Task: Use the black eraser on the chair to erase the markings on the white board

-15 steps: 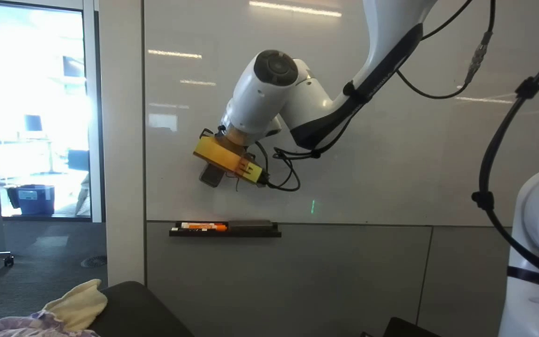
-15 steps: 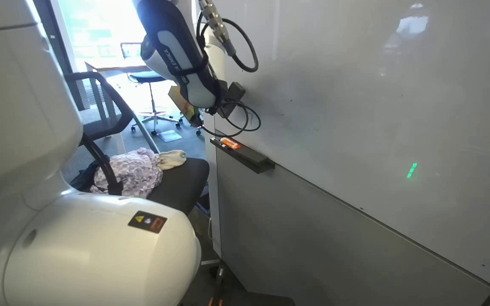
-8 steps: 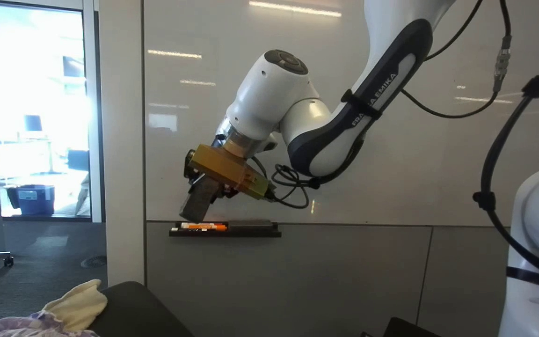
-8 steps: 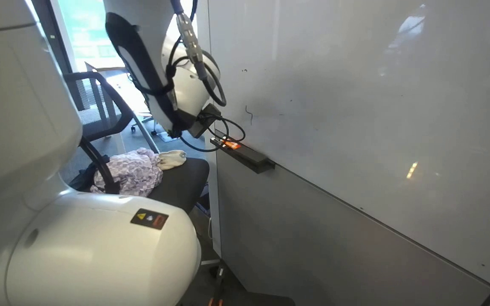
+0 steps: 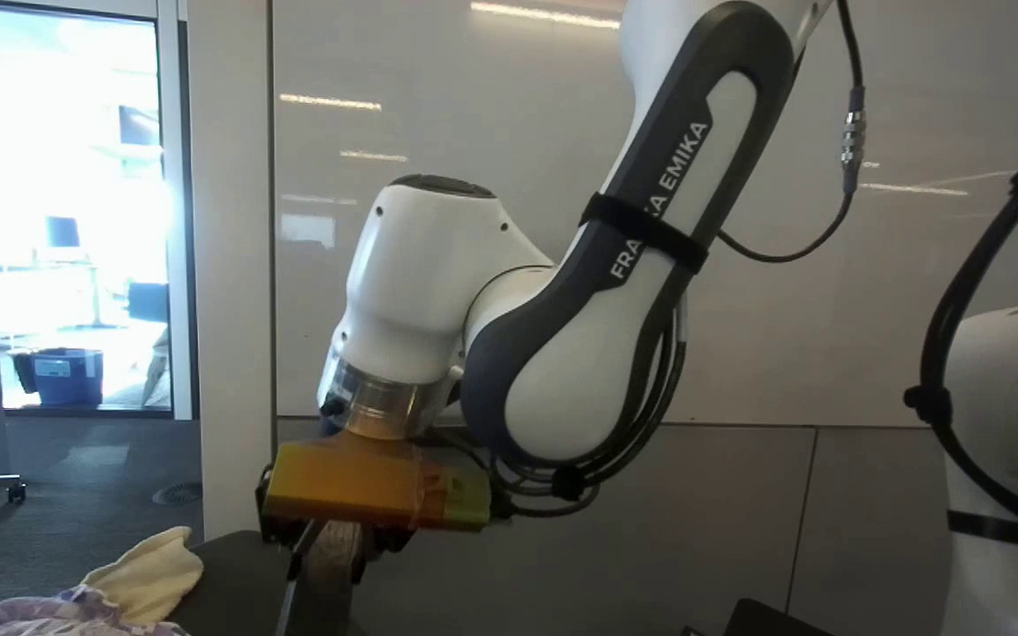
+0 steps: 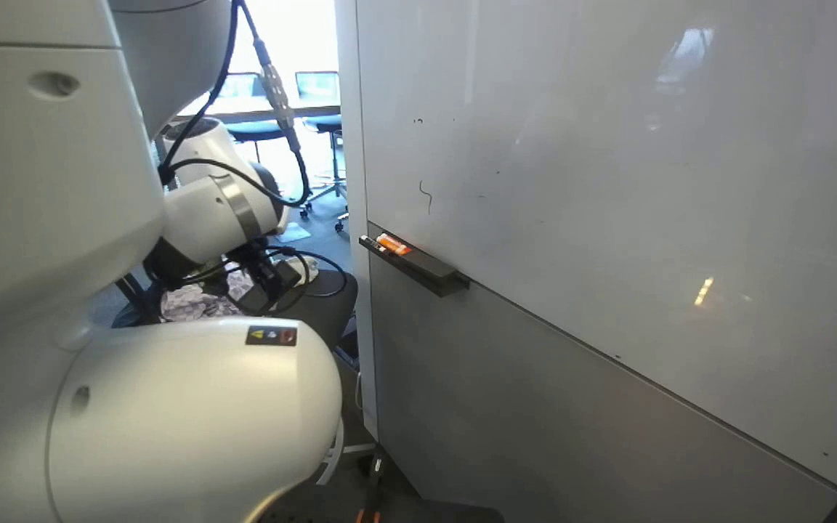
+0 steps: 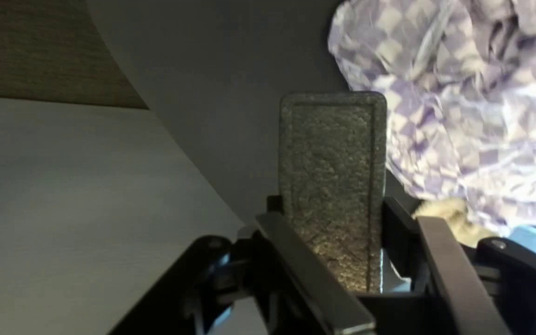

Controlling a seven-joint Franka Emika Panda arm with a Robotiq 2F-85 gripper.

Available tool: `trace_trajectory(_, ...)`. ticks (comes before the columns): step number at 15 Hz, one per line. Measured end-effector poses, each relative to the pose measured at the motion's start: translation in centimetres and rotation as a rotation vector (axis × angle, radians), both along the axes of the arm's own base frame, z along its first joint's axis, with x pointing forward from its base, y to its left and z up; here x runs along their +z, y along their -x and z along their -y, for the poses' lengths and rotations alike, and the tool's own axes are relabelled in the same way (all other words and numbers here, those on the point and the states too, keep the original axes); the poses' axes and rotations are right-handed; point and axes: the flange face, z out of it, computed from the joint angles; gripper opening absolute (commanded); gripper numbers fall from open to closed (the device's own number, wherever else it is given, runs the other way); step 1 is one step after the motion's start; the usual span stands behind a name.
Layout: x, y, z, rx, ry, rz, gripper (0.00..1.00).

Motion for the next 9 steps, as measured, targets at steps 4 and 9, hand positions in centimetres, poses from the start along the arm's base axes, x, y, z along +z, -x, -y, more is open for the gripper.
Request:
trace_trajectory(4,-3.5,0.0,-2.8,0.075,0.072,-0.225,0.28)
trace_trajectory(9,-3.1,-3.8,-3.1,0.201,0.127,-0.418,0.85)
